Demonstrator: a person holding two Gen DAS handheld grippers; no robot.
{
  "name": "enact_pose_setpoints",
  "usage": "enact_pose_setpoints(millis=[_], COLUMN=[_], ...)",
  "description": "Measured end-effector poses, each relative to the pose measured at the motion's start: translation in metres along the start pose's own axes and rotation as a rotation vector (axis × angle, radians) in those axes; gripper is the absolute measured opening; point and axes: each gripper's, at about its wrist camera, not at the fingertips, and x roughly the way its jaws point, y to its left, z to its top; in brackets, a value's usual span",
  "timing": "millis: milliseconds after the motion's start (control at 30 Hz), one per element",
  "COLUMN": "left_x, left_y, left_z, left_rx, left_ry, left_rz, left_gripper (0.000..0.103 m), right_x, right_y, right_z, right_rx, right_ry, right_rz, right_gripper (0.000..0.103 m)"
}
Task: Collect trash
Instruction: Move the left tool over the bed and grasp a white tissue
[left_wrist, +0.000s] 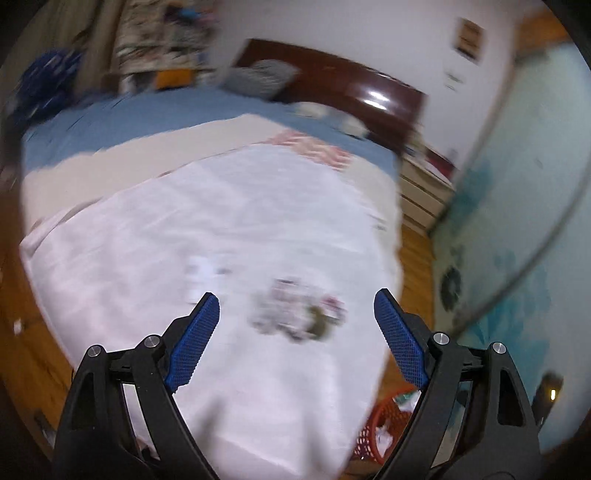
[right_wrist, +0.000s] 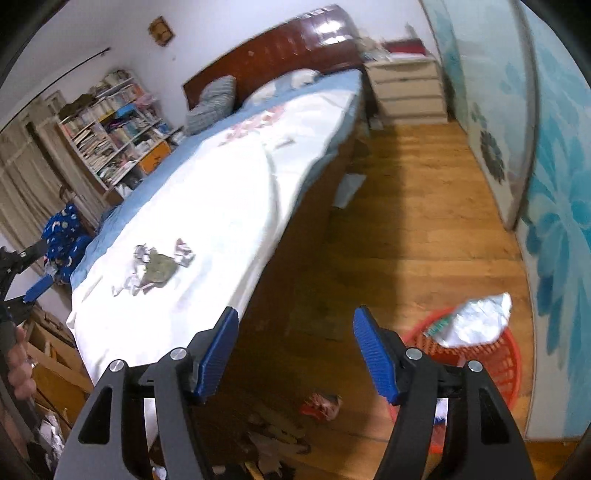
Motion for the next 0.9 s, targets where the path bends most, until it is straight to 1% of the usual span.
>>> enact_pose_setpoints(millis=[67,100,167,267,300,367,433,467,533,600,667,833,900], left_x=[0.004,0.006,0.009,0.032,0.040,0.047,0.061,0.071,0.080,0.092,0.098,0.114,0.125], left_y=[0.018,0.033,0.050,0.059,0.058,0.068,0.073,0.075,0.078,0.078,0.077,0.073,0.072], left_z=[0.007,0.013,0.018,0.018,0.016,0.012,0.005,0.002,0.001,0.000,-0.002,0.001,0.005], left_rx=[-0.030,-0.052,-0.066,-0.002,0.023,0.049,0.055,0.048,0.040,0.054,0.057,0.067,0.066], left_ry=[-0.005,-0.005,0.004,0.035,0.043,0.059,0.080,0.106,0.133,0.152,0.160,0.166,0.179], left_rz=[0.042,0.077,0.097,0.127,0.129,0.119,0.104,0.097,0.081,0.096,0.105,0.115,0.103], left_gripper=[0.085,0.085,0.085,0.085,0.085,0.085,0.085,0.085,0.085,0.085,0.085,0.085,0.085], right_x=[0.007,0.009,0.017,0.029,0.033,0.040,0.048,0.052,0.060,0.062,0.063,0.064,0.062], right_y=[0.024,0.033,0.053,0.081,0.087,0.099,0.111,0.115,0.117,0.120,0.125,0.116,0.112], right_z=[0.002,0.002,0.003,0.009,0.011,0.014,0.017,0.018,0.024,0.026,0.028,0.035,0.035], right_rx=[-0.037,-0.054,-0.098,-0.134,-0.135,-0.133,-0.129,-0.131,-0.140,-0.147,-0.145,-0.128,-0.108], right_ry=[-0.017,-0.025,-0.034,-0.043,-0.045,-0.049,-0.060,-0.062,-0.068,-0.075,-0.081,-0.091,-0.092], right_rz=[0.027,0.035,0.044,0.084,0.095,0.115,0.137,0.145,0.153,0.160,0.167,0.179,0.192], right_gripper=[0.066,0.067,0.069,0.069,0.069,0.069,0.069,0.069,0.069,0.069,0.069,0.069,0.069])
